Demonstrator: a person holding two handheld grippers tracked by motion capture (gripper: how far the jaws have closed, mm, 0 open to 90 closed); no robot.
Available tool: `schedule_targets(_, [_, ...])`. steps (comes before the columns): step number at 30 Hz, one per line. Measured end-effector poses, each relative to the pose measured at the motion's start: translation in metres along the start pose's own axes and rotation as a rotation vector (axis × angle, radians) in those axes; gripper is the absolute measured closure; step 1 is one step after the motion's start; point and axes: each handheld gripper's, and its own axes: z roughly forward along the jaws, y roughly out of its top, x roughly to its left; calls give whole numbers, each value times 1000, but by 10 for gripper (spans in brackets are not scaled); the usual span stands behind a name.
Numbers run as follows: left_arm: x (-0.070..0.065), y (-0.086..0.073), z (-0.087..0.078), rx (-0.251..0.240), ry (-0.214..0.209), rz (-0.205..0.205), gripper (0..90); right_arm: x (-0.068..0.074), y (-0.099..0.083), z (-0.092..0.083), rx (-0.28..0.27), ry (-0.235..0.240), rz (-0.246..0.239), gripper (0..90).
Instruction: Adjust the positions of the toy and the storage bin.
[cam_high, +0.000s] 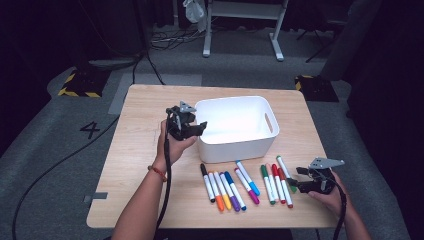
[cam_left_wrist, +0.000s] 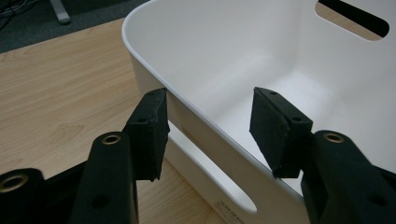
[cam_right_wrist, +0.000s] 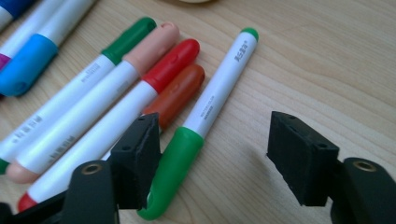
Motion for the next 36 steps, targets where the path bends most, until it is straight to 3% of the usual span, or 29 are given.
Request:
schedule_targets(2, [-2, 0, 6, 33, 22, 23, 481, -3, -1, 0, 3, -15, 11, 434])
schedule_targets(3, [-3, -1, 7, 29, 19, 18, 471, -7, -3, 0, 14, -47, 9, 509])
schedule_targets(4, [-3, -1, 8, 23, 16, 17, 471, -7, -3, 0, 14, -47, 9, 509])
schedule_targets(5, [-3, -2, 8, 14, -3, 12, 480, -10, -5, 0, 21, -77, 10, 560])
schedule_targets(8, [-3, -3, 9, 11, -18, 7, 473, -15, -6, 0, 6, -87, 24, 635])
schedule_targets(11, [-5, -3, 8, 18, -15, 29, 469, -18, -7, 0, -10, -97, 27, 699])
schedule_targets(16, [-8, -4, 9, 18, -43, 42, 436, -21, -8, 1, -26, -99, 28, 739])
schedule_targets(18, [-7, -4, 6, -1, -67, 39, 335, -22, -8, 2, -34, -99, 25, 740])
schedule_targets(22, [-7, -5, -9, -42, -76, 53, 259, -23, -8, 2, -39, -92, 20, 740])
schedule_targets(23, [-9, -7, -19, -58, -71, 79, 217, -24, -9, 2, -42, -87, 17, 741])
schedule_targets(24, [-9, -7, -19, -58, -71, 79, 212, -25, -9, 3, -44, -84, 16, 741])
schedule_targets(26, [-12, -11, -30, -64, -61, 118, 189, -25, -9, 3, -47, -80, 14, 741])
schedule_targets(27, [-13, -16, -40, -63, -53, 152, 179, -26, -9, 3, -49, -78, 13, 741])
schedule_targets(28, [-13, -16, -40, -63, -53, 152, 178, -26, -9, 3, -49, -78, 13, 741])
schedule_targets(35, [-17, -52, -70, -79, -23, 228, 160, -27, -8, 3, -51, -75, 12, 741])
schedule_targets(36, [-18, -65, -76, -66, 6, 257, 158, -27, -8, 3, -51, -75, 12, 741])
